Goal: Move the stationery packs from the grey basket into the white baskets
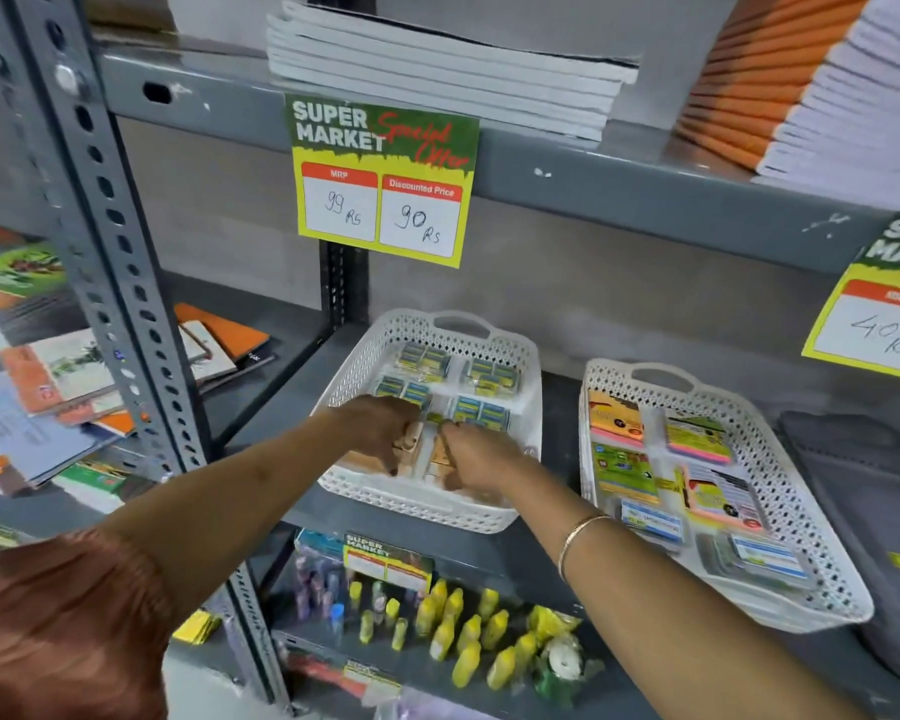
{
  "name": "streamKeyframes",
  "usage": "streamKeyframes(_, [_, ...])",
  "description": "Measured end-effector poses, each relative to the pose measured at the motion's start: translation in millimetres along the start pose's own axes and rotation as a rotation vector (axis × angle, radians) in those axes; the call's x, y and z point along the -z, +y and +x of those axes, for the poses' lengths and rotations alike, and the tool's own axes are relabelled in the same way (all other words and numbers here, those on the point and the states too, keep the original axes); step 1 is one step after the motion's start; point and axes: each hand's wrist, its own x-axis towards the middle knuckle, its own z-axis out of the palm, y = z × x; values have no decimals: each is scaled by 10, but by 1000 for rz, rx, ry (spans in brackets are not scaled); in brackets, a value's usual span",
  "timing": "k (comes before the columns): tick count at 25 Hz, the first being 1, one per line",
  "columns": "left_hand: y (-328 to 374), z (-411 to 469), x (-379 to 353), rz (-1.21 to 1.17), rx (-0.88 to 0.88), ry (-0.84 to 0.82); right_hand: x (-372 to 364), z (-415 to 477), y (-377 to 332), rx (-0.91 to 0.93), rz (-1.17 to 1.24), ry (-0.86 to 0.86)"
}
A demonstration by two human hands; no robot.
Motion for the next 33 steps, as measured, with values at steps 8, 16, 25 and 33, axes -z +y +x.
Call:
streamKeyframes(8, [59,-67,80,86,-35,-37,20,-37,-2,-5,62,-22])
streamKeyframes(16, [-195,296,303,-260,50,242,234,553,579,-197,251,70])
streamKeyframes(25, [-379,756,90,-25,-37,90,-26,861,659,-138,166,-52])
streamKeyframes(33, [-372,685,76,24,1,144,51,708,643,-146,229,39])
